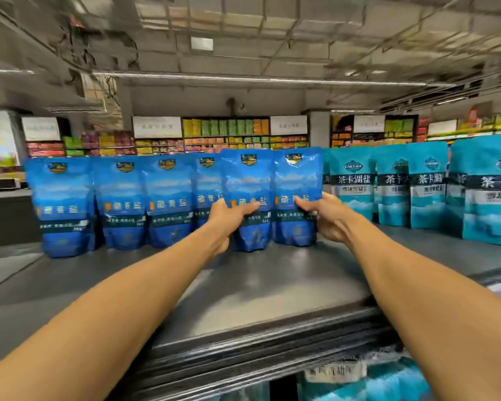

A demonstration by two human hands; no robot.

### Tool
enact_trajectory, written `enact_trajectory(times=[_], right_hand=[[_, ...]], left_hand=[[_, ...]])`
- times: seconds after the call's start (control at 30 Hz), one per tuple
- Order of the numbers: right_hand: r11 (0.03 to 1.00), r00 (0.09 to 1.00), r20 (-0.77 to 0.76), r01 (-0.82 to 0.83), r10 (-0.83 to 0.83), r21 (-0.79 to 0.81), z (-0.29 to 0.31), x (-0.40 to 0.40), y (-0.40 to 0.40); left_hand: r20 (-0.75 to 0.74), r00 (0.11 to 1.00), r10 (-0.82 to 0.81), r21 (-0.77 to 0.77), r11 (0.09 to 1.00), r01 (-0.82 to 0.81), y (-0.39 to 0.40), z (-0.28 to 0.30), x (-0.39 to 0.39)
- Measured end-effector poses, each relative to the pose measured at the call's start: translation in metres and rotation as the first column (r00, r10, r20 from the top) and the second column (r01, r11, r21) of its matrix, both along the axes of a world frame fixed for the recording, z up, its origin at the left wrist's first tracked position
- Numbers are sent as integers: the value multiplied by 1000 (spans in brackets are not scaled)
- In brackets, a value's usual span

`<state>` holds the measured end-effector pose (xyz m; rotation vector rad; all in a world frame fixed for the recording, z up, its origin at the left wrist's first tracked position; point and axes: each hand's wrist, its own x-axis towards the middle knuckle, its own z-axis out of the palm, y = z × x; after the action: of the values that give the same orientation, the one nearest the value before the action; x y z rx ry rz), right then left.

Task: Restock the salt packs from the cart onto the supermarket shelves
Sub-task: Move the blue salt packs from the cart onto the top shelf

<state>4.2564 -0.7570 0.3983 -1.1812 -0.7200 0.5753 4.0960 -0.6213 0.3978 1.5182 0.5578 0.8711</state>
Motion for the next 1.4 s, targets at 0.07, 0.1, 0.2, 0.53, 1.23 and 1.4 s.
enact_trajectory(times=[0.07,0.1,0.2,0.53,1.23,1.4], right_hand=[[987,987,157,-7,33,-162,4,11,-5],[958,959,278,29,54,-285,6,14,-10],[856,859,504,191,91,-479,11,21,-15],[777,857,514,350,-39,-524,9,46,42],[760,792,602,452,-101,-468,-4,55,31],[685,559,820,646,-124,-337,10,36,-21]], left_hand=[[-45,999,18,116,993,-13,6,-6,8],[-102,994,27,193,981,-7,9,-7,9],[-361,923,132,408,913,29,15,-10,1],[-459,853,248,428,903,-33,18,-3,34],[-562,713,420,560,827,-46,22,7,40],[-455,764,457,652,755,-63,2,19,12]])
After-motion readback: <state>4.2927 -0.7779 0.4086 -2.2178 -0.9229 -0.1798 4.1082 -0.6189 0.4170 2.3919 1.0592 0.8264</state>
